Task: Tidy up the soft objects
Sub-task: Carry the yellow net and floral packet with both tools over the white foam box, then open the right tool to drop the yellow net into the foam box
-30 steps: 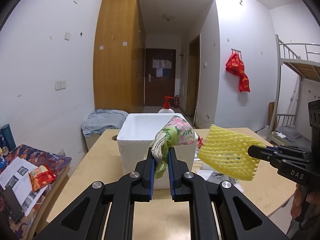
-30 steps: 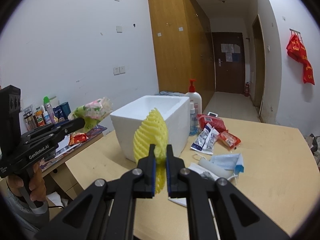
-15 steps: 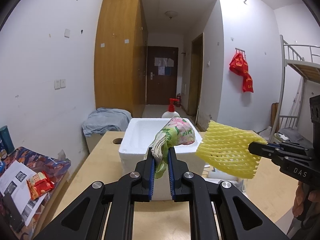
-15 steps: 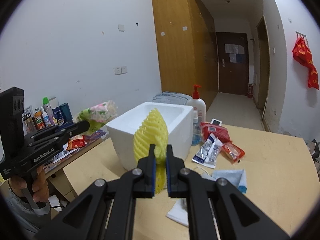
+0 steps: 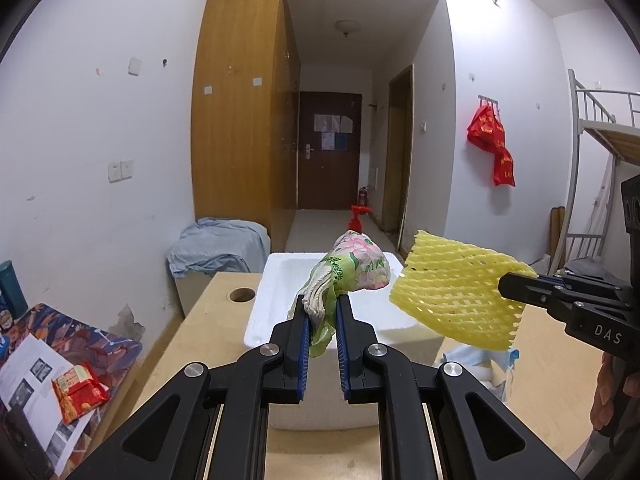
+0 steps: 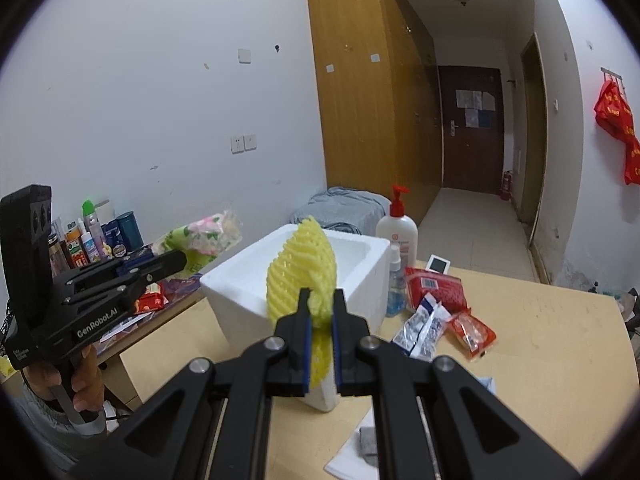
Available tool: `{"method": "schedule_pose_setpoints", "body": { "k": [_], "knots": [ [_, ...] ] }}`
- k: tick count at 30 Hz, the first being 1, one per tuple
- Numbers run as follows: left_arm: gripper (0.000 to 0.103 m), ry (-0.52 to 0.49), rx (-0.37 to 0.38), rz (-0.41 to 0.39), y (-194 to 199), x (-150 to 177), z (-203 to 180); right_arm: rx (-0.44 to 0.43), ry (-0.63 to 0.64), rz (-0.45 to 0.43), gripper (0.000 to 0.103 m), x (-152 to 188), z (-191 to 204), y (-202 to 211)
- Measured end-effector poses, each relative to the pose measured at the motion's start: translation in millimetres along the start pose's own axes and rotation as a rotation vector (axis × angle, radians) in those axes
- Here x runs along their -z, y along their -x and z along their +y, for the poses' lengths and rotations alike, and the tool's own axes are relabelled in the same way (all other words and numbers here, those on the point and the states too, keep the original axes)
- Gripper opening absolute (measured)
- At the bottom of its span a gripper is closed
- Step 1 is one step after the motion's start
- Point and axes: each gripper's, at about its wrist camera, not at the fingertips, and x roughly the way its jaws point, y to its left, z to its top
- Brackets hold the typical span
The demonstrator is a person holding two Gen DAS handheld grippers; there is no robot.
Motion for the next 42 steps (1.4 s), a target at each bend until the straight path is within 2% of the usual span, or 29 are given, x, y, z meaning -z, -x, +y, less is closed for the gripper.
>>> {"method": "schedule_pose_setpoints", "body": {
  "k": [22,42],
  "knots": [
    [0.013,0.000,0.003,0.023,-52.6,-23.8,19.7,0.000,-0.009,0.044,0.011,-26.4,-1.7,-57.0],
    [0.013,0.005,0.006,0.033,-63.2,-24.9,22.6,-0.027,-0.015,0.082,0.011,-27.5,-1.1,-79.4]
  ]
}}
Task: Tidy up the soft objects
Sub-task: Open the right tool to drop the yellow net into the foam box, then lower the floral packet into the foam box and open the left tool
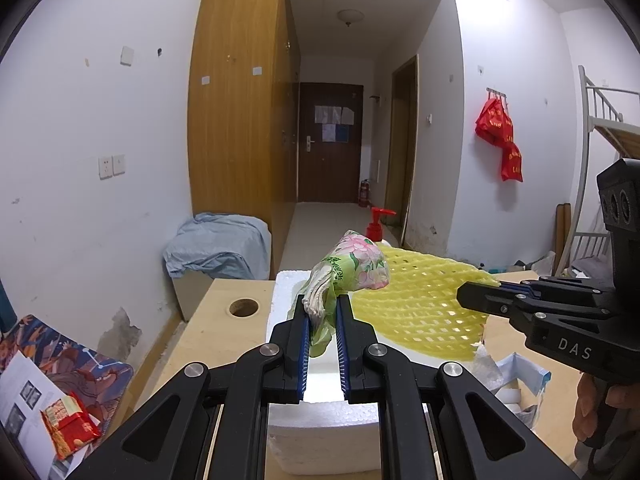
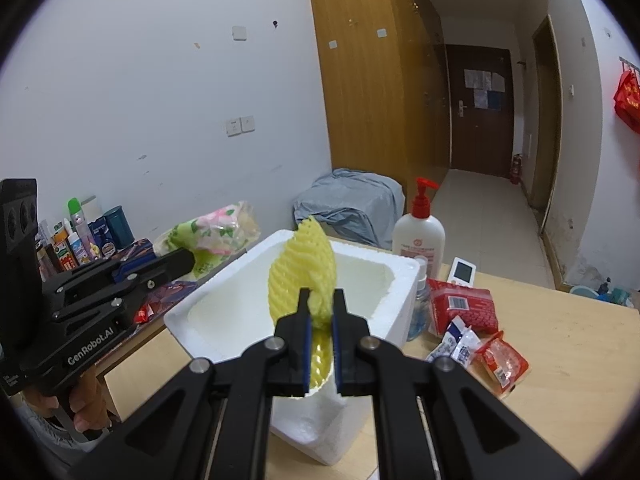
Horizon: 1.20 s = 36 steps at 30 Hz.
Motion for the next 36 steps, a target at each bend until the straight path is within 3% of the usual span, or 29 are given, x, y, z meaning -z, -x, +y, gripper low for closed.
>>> {"method": "schedule_pose_setpoints", "body": {
  "k": [4,5,8,9,10,36],
  "knots": [
    [0.013,0.000,0.001,-0.001,0.1,0.2,-0.3,0.002,0.001,-0.010,0.014,-0.4,0.5,1.0],
    [0.013,0.001,0.003,0.001,-0.4,0.7,-0.3,0.002,-0.001,-0.011,0.021,-0.1,0.1,1.4],
    [0.013,0.001,0.004,0.001,-0.9,1.2,0.3,0.014,-0.011,-0.029,0.060,0.4,-0.5,4.3],
    [0.013,0.001,0.005,0.001,-1.2,1.4,0.2,0.023,-0.015,-0.045,0.069,0.4,-0.6,6.8],
    [0.013,0.000,0.002,0.001,-1.2,1.4,0.1,0.027,-0.015,-0.051,0.071,0.4,-0.7,8.1],
    [0.013,-0.021,0.051,0.029,-20.4,-1.4,-15.7,0.085,-0.051,-0.082,0.076,13.1,-26.4,42.4]
  ]
}}
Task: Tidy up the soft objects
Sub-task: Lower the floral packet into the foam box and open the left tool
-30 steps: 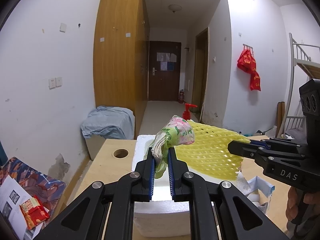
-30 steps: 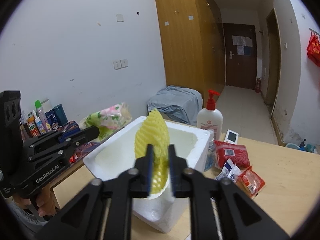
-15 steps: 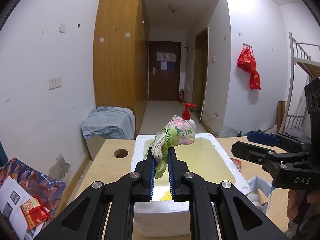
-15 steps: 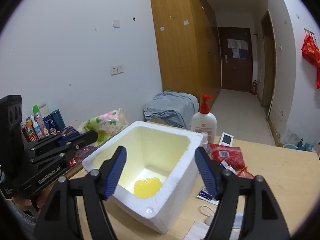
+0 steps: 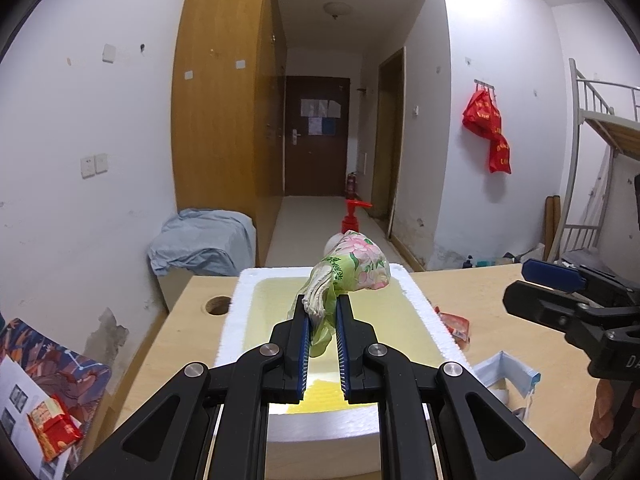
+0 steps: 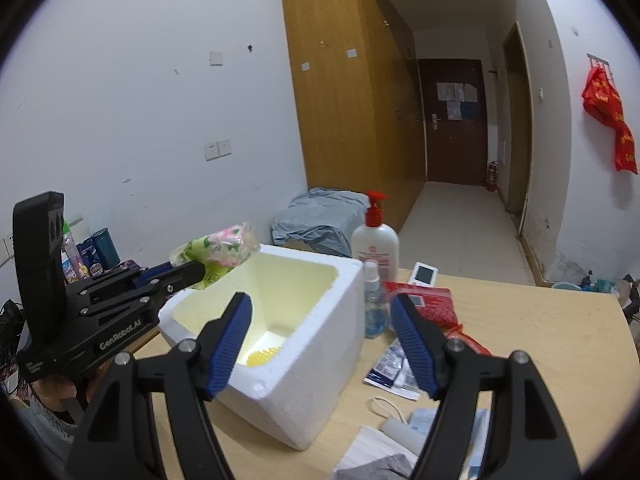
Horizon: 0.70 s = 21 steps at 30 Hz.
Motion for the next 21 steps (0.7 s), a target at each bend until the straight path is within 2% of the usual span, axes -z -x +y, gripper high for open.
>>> {"method": "schedule_pose_setpoints", "body": {
  "k": [16,19,21],
  "knots": [
    [0.013,-0.008,-0.011,0.008,-11.1,-4.5,-6.1,0.026,-0.014,-0.003,0.076,6.9,-13.5,8.5],
    [0.015,-0.013,-0.029,0.005,-13.7,-3.3,-9.1,0.027,-0.017,-0.003,0.076,6.9,-14.9,8.8],
    [0.024,-0.013,-0.032,0.014,-15.3,-3.3,-11.9,0.030,-0.020,-0.002,0.076,6.7,-15.8,8.5]
  ]
}}
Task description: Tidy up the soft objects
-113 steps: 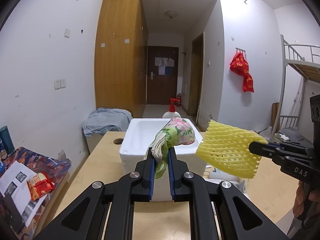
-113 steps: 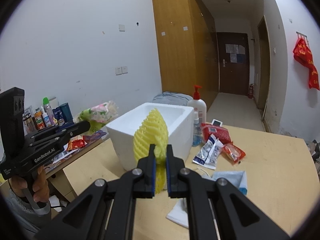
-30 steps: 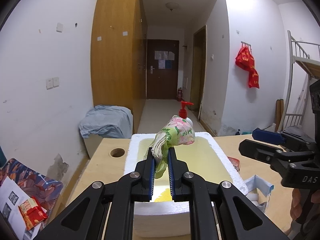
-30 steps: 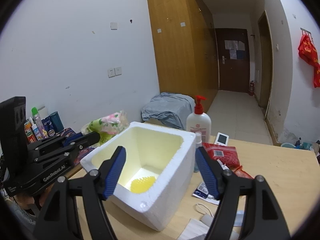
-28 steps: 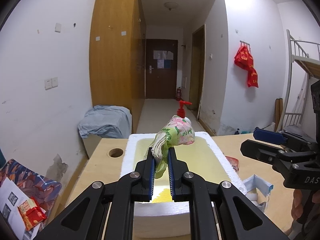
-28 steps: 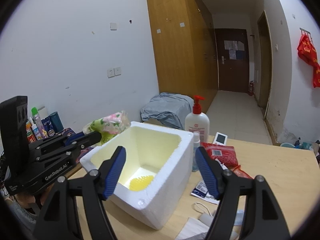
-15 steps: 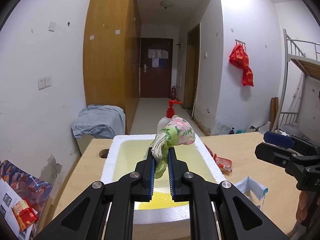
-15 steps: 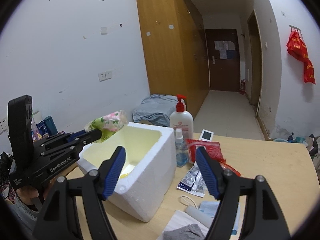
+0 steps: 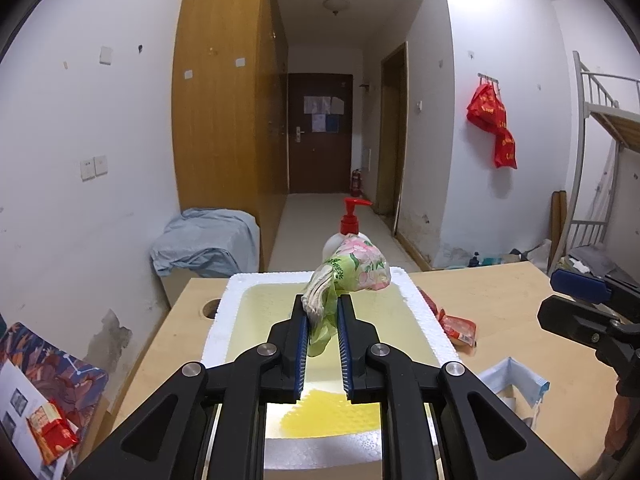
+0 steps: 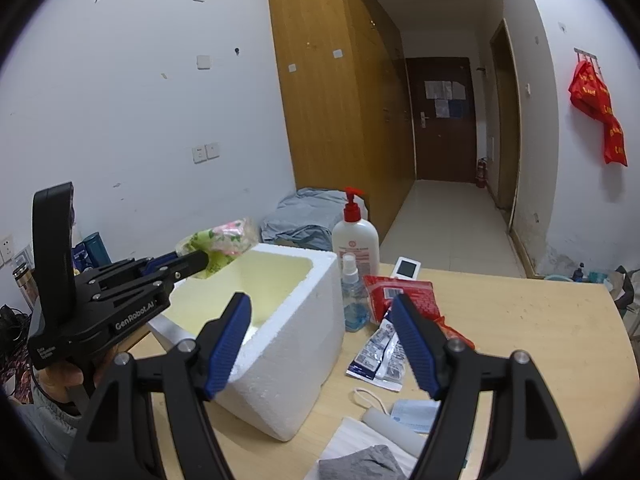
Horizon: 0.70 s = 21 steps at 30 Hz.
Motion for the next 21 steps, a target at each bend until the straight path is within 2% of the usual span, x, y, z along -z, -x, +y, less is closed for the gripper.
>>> {"method": "schedule_pose_setpoints", "body": {
  "k": [1,2,3,4,5,8,21],
  "knots": [
    [0.035,-0.001,-0.002,0.003,-0.9,0.2,-0.3,-0.002,-0.001,0.001,0.076,0.0,-0.2,0.0],
    [0.052,0.000,-0.004,0.000,-0.5,0.4,-0.9,-0.002,0.001,0.001,0.076,-0.3,1.2,0.5],
    [0.062,0.002,-0.009,-0.007,0.2,0.4,-0.9,-0.001,0.002,0.000,0.076,-0.2,1.6,0.7],
    [0.076,0.002,-0.018,-0.019,2.6,0.4,-0.5,0.000,0.004,0.002,0.076,0.1,2.2,0.5],
    [0.083,0.002,-0.024,-0.032,4.1,-0.1,-0.4,0.000,0.004,0.003,0.076,-0.1,2.4,0.2],
    [0.091,-0.006,-0.049,-0.057,8.1,-0.9,-1.1,0.000,0.003,0.005,0.076,-0.4,1.5,-0.3],
    [0.092,0.021,-0.043,-0.048,12.3,-1.9,-0.8,0.005,0.002,0.000,0.076,0.3,1.6,4.1]
  ]
}}
